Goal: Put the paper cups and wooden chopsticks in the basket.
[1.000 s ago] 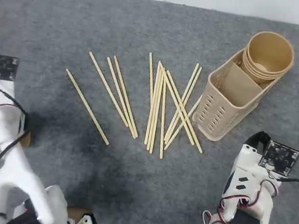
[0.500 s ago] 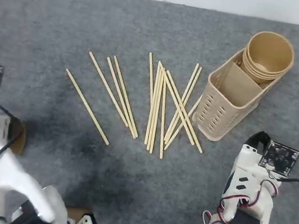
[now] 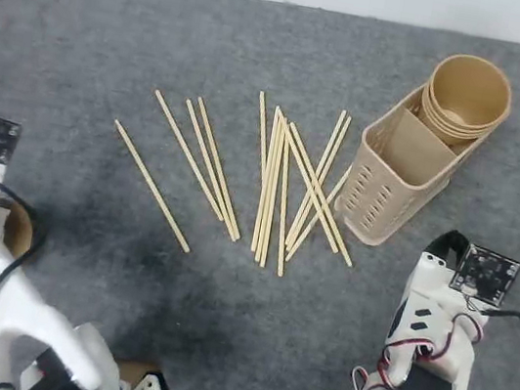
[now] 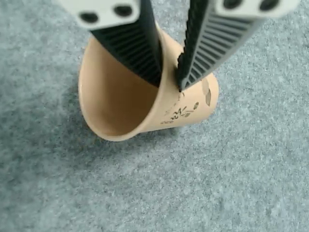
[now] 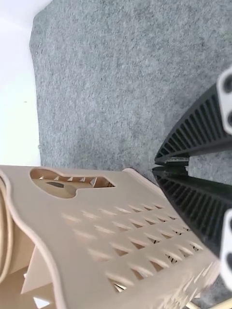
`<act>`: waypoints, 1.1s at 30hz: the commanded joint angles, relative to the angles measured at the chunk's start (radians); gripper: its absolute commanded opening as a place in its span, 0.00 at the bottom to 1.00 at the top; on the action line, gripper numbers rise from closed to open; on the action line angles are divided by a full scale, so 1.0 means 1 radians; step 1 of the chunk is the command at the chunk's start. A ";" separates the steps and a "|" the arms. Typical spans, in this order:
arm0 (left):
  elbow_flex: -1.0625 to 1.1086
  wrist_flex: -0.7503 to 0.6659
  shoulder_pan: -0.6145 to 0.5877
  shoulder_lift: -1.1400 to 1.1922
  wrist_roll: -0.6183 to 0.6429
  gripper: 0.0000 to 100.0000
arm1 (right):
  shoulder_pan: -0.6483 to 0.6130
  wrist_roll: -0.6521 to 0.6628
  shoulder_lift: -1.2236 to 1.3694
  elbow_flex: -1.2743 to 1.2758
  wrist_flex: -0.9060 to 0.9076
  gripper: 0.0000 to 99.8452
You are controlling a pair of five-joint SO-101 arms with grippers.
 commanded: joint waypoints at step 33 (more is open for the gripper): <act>-1.213 0.480 1.326 0.032 0.715 0.01 | 0.047 -0.015 -0.016 0.017 -0.001 0.01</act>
